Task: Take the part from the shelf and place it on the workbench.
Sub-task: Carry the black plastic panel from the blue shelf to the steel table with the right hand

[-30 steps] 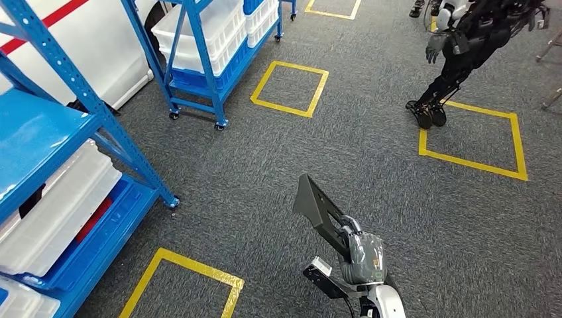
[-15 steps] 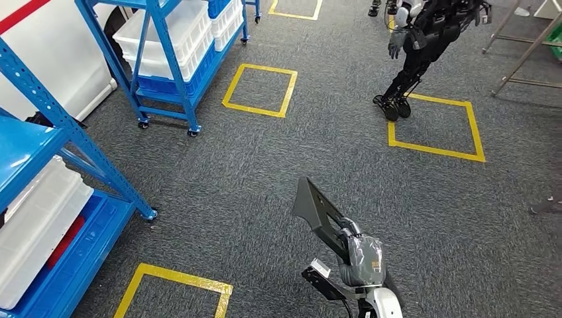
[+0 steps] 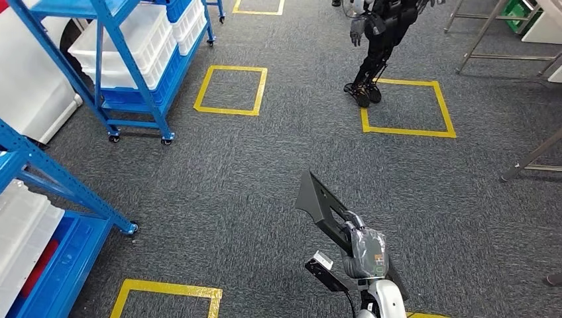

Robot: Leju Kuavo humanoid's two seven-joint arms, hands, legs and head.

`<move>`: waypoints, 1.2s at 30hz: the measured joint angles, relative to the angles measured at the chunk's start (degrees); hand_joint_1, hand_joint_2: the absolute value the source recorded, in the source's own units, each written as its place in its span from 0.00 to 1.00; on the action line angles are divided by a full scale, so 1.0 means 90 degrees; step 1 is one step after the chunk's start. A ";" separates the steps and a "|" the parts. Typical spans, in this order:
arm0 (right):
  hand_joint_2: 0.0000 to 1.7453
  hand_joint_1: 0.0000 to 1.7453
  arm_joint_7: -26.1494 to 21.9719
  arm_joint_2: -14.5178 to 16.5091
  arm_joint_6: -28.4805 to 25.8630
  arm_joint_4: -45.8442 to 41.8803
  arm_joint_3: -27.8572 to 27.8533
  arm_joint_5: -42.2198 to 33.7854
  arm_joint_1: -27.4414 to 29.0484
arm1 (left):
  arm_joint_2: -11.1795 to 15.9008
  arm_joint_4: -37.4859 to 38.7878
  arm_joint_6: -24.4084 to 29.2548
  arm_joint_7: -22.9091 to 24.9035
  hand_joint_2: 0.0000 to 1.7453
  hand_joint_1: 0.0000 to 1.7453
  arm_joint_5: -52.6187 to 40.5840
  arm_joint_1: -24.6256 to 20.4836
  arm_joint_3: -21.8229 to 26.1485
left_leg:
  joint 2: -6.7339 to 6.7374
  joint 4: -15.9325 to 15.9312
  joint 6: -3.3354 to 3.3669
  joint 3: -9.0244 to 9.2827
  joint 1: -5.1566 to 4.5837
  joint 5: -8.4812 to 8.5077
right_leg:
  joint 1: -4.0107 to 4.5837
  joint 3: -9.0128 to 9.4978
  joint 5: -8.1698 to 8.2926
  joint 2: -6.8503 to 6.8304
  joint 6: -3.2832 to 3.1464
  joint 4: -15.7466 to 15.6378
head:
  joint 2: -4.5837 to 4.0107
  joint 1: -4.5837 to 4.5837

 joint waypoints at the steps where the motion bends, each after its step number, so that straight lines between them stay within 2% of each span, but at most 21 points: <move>1: 1.00 1.00 0.0010 -0.0006 0.0002 0.0004 -0.0001 0.0004 -0.0029 | 0.0001 0.0000 -0.0007 0.0004 1.00 0.00 0.0000 -0.0002 0.0002 | -0.0137 0.0293 -0.0029 -0.0128 0.0016 -0.0176 | -0.0012 0.0004 0.0012 0.0051 -0.0030 -0.0012 | 0.0000 0.0000; 3: 1.00 1.00 0.0049 -0.0014 0.0004 0.0018 -0.0004 0.0019 -0.0086 | 0.0001 0.0000 -0.0017 0.0015 1.00 0.00 -0.0009 -0.0013 0.0007 | -0.0300 0.1153 -0.0058 -0.0523 0.0029 -0.0575 | -0.0002 -0.0004 0.0019 0.0167 -0.0065 -0.0007 | 0.0000 -0.0001; 4: 1.00 1.00 0.0077 -0.0017 0.0006 0.0023 -0.0004 0.0038 -0.0098 | 0.0001 0.0000 -0.0020 0.0025 1.00 0.00 -0.0016 -0.0020 0.0010 | -0.0319 0.1500 -0.0065 -0.0690 0.0030 -0.0675 | 0.0004 -0.0006 0.0020 0.0232 -0.0070 0.0000 | 0.0000 -0.0001; 5: 1.00 1.00 0.0112 -0.0020 0.0008 0.0026 -0.0004 0.0061 -0.0102 | 0.0001 0.0000 -0.0023 0.0035 1.00 0.00 -0.0025 -0.0029 0.0013 | -0.0325 0.1637 -0.0066 -0.0766 0.0031 -0.0648 | 0.0008 -0.0005 0.0019 0.0303 -0.0070 0.0009 | 0.0000 -0.0001; 7: 1.00 1.00 0.0186 -0.0024 0.0015 0.0018 -0.0004 0.0128 -0.0101 | 0.0002 0.0000 -0.0024 0.0050 1.00 0.00 -0.0046 -0.0038 0.0018 | -0.0361 0.1175 -0.0048 -0.0584 0.0038 -0.0256 | 0.0005 0.0001 0.0018 0.0449 -0.0065 0.0029 | 0.0000 -0.0001; 9: 1.00 1.00 0.0268 -0.0024 0.0037 -0.0017 -0.0006 0.0202 -0.0113 | 0.0003 0.0000 -0.0024 0.0052 1.00 0.00 -0.0067 -0.0056 0.0021 | -0.0576 0.0323 -0.0015 -0.0235 0.0061 0.0135 | 0.0004 -0.0017 0.0020 0.0581 -0.0031 0.0055 | 0.0000 0.0000; 11: 1.00 1.00 0.0356 -0.0024 0.0093 -0.0067 -0.0008 0.0281 -0.0153 | 0.0001 0.0000 -0.0023 0.0057 1.00 0.00 -0.0075 -0.0094 0.0021 | -0.0762 -0.0083 0.0026 -0.0087 0.0072 0.0236 | -0.0004 -0.0083 0.0053 0.0697 0.0045 0.0073 | 0.0000 0.0000; 13: 1.00 1.00 0.0454 -0.0024 0.0179 -0.0116 -0.0010 0.0375 -0.0198 | -0.0010 0.0000 -0.0022 0.0066 1.00 0.00 -0.0074 -0.0135 0.0021 | -0.0711 -0.0130 0.0095 -0.0086 0.0056 0.0254 | -0.0023 -0.0133 0.0104 0.0811 0.0138 0.0054 | 0.0000 0.0000; 14: 1.00 1.00 0.0502 -0.0024 0.0226 -0.0142 -0.0016 0.0427 -0.0211 | -0.0020 -0.0001 -0.0022 0.0069 1.00 0.00 -0.0068 -0.0158 0.0024 | -0.0651 -0.0168 0.0144 -0.0078 0.0056 0.0284 | -0.0029 -0.0153 0.0091 0.0791 0.0169 0.0070 | 0.0000 0.0000; 16: 1.00 1.00 0.0587 -0.0021 0.0343 -0.0216 -0.0045 0.0552 -0.0262 | -0.0038 -0.0003 -0.0023 0.0075 1.00 0.00 -0.0055 -0.0208 0.0036 | -0.0528 -0.0249 0.0240 -0.0067 0.0069 0.0346 | -0.0016 -0.0320 -0.0140 0.0554 0.0210 0.0412 | 0.0000 0.0001; 18: 1.00 1.00 0.0630 -0.0001 0.0451 -0.0289 -0.0079 0.0667 -0.0315 | -0.0038 -0.0005 -0.0024 0.0098 1.00 0.00 -0.0064 -0.0233 0.0048 | -0.0400 -0.0271 0.0283 -0.0071 0.0052 0.0362 | -0.0022 -0.0680 -0.0552 0.0277 0.0231 0.1193 | 0.0000 0.0002; 19: 1.00 1.00 0.0636 0.0015 0.0488 -0.0311 -0.0093 0.0707 -0.0326 | -0.0038 -0.0005 -0.0023 0.0115 1.00 0.00 -0.0076 -0.0233 0.0050 | -0.0332 -0.0270 0.0290 -0.0075 0.0044 0.0360 | -0.0036 -0.0849 -0.0694 0.0229 0.0250 0.1569 | 0.0000 0.0002; 21: 1.00 1.00 0.0645 0.0037 0.0531 -0.0330 -0.0123 0.0744 -0.0321 | -0.0039 -0.0005 -0.0021 0.0140 1.00 0.00 -0.0091 -0.0235 0.0052 | -0.0207 -0.0266 0.0291 -0.0075 0.0035 0.0352 | -0.0064 -0.0921 -0.0672 0.0186 0.0282 0.1783 | 0.0000 0.0002; 22: 1.00 1.00 0.0648 0.0044 0.0541 -0.0335 -0.0137 0.0755 -0.0319 | -0.0041 -0.0005 -0.0017 0.0148 1.00 0.00 -0.0105 -0.0239 0.0053 | -0.0154 -0.0263 0.0284 -0.0071 0.0034 0.0346 | -0.0072 -0.0775 -0.0508 0.0151 0.0286 0.1532 | 0.0000 0.0002; 24: 1.00 1.00 0.0634 0.0061 0.0548 -0.0362 -0.0170 0.0776 -0.0330 | -0.0053 -0.0005 0.0004 0.0156 1.00 0.00 -0.0132 -0.0248 0.0053 | -0.0058 -0.0248 0.0248 -0.0056 0.0016 0.0319 | -0.0047 -0.0289 -0.0149 -0.0042 0.0257 0.0647 | 0.0000 0.0002; 26: 1.00 1.00 0.0605 0.0103 0.0552 -0.0406 -0.0216 0.0810 -0.0352 | -0.0064 -0.0005 0.0034 0.0130 1.00 0.00 -0.0139 -0.0252 0.0054 | 0.0029 -0.0229 0.0184 -0.0052 -0.0016 0.0289 | -0.0003 -0.0001 -0.0017 -0.0185 0.0203 0.0075 | 0.0000 0.0001; 28: 1.00 1.00 0.0586 0.0142 0.0562 -0.0439 -0.0265 0.0852 -0.0344 | -0.0073 -0.0005 0.0050 0.0048 1.00 0.00 -0.0125 -0.0257 0.0058 | 0.0127 -0.0225 0.0116 -0.0040 -0.0031 0.0268 | 0.0013 0.0006 -0.0030 -0.0119 0.0152 -0.0007 | 0.0000 0.0000; 30: 1.00 1.00 0.0572 0.0173 0.0582 -0.0493 -0.0311 0.0892 -0.0297 | -0.0080 -0.0007 0.0066 -0.0061 1.00 0.00 -0.0101 -0.0265 0.0069 | 0.0078 -0.0118 0.0050 -0.0061 -0.0008 0.0165 | -0.0016 0.0025 -0.0014 -0.0020 0.0092 -0.0049 | 0.0000 0.0001; 32: 1.00 1.00 0.0554 0.0214 0.0603 -0.0568 -0.0351 0.0926 -0.0266 | -0.0086 -0.0007 0.0098 -0.0158 1.00 0.00 -0.0057 -0.0258 0.0092 | -0.0141 0.0410 -0.0006 -0.0288 0.0029 -0.0154 | -0.0047 0.0051 0.0003 0.0070 0.0034 -0.0080 | 0.0000 0.0000; 34: 1.00 1.00 0.0521 0.0249 0.0631 -0.0630 -0.0405 0.0954 -0.0233 | -0.0098 -0.0007 0.0135 -0.0224 1.00 0.00 -0.0017 -0.0226 0.0131 | -0.0281 0.1261 -0.0047 -0.0695 0.0053 -0.0517 | -0.0048 0.0053 0.0002 0.0186 0.0010 -0.0077 | 0.0000 -0.0001; 36: 1.00 1.00 0.0479 0.0276 0.0668 -0.0688 -0.0486 0.0972 -0.0165 | -0.0108 -0.0007 0.0180 -0.0263 1.00 0.00 -0.0002 -0.0196 0.0172 | -0.0311 0.1602 -0.0076 -0.0892 0.0079 -0.0506 | -0.0050 0.0059 -0.0003 0.0320 0.0014 -0.0062 | 0.0000 -0.0001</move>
